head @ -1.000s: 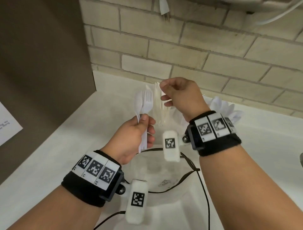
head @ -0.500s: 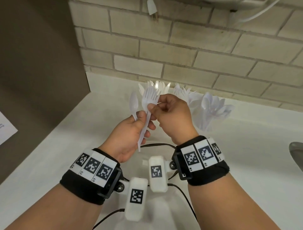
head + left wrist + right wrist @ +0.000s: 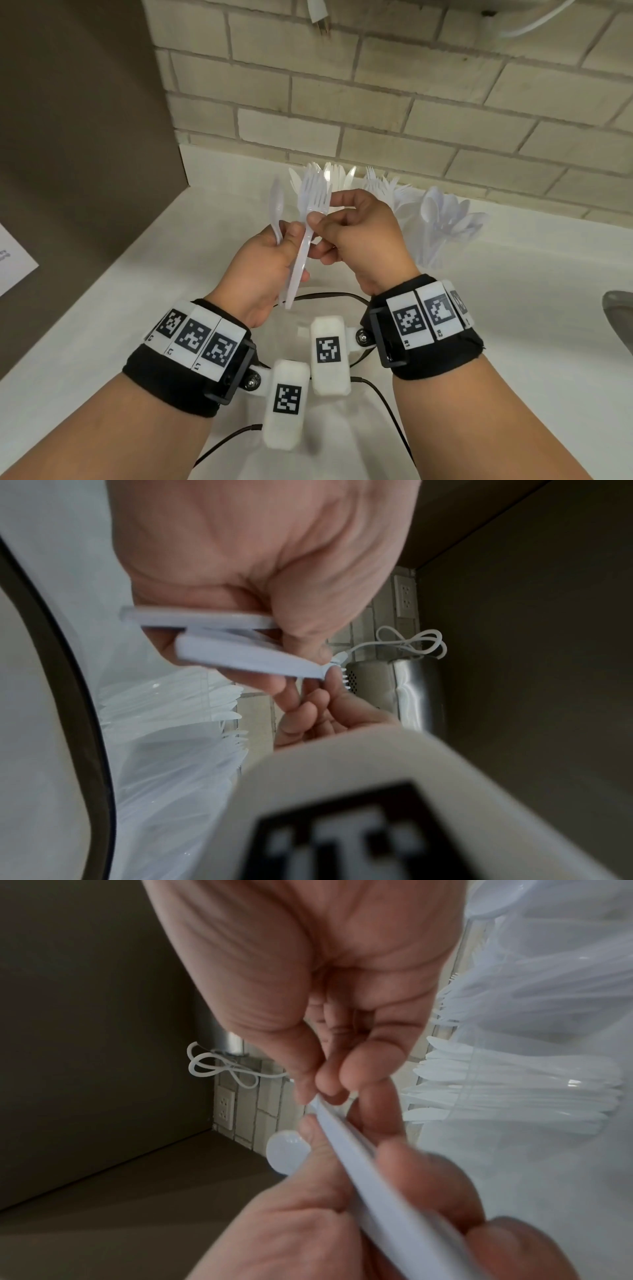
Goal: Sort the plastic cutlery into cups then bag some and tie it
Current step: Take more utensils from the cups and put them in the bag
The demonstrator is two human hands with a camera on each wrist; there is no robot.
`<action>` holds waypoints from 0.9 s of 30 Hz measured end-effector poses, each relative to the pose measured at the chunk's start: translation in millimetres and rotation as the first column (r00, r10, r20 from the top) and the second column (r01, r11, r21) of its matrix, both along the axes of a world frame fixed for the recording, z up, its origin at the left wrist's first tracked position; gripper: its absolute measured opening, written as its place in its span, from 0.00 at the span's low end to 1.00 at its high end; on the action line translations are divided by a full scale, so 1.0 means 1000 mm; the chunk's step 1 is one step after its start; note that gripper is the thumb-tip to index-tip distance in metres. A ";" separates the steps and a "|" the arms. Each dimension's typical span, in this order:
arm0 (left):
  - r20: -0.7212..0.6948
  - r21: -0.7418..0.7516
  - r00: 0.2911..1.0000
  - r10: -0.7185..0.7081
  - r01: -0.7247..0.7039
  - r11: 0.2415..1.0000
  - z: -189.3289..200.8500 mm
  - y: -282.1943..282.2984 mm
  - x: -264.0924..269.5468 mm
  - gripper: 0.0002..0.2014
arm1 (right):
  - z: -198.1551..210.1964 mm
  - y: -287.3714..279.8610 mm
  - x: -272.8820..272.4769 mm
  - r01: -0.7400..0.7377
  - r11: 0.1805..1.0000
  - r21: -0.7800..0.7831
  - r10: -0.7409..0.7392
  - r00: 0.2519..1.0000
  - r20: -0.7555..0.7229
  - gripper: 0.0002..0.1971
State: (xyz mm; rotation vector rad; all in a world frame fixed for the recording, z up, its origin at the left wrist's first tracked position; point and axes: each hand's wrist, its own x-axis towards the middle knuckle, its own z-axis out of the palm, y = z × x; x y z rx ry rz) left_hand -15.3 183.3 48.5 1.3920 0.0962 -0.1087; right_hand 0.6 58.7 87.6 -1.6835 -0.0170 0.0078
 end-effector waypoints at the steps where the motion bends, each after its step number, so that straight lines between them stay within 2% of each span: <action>1: 0.003 0.027 1.000 0.014 -0.014 1.000 0.000 -0.001 0.000 0.17 | 0.000 0.000 0.000 0.008 1.000 0.026 -0.007 1.000 -0.007 0.13; 4: -0.013 0.019 0.999 0.037 -0.037 0.999 0.002 -0.003 0.000 0.18 | -0.003 0.001 0.001 0.024 0.997 0.077 -0.021 0.999 -0.030 0.14; 8: -0.045 -0.047 0.999 0.021 -0.023 0.999 0.002 -0.003 -0.001 0.13 | -0.006 0.001 0.003 0.043 0.995 0.093 -0.039 0.998 -0.045 0.17; 11: -0.057 -0.063 0.998 0.020 -0.024 0.998 0.004 -0.003 0.000 0.11 | -0.007 0.001 0.003 0.057 0.992 0.109 -0.052 0.997 -0.052 0.15; 16: -0.014 0.017 1.000 0.017 -0.016 1.000 0.004 -0.006 0.000 0.11 | -0.004 -0.002 0.002 0.029 0.985 0.168 -0.013 0.995 -0.095 0.03; 19: 0.022 0.071 1.000 -0.003 0.001 0.998 0.003 -0.007 0.000 0.13 | -0.003 -0.005 0.003 0.030 0.987 0.158 -0.013 0.994 -0.104 0.02; 23: 0.044 0.087 0.996 -0.071 0.067 0.994 0.002 -0.008 -0.001 0.11 | -0.004 -0.009 0.004 0.050 0.982 0.180 -0.030 0.993 -0.115 0.10; 27: 0.064 0.139 0.990 -0.123 0.114 0.984 0.000 -0.008 -0.001 0.12 | -0.005 -0.012 0.002 0.060 0.976 0.211 -0.026 0.987 -0.160 0.04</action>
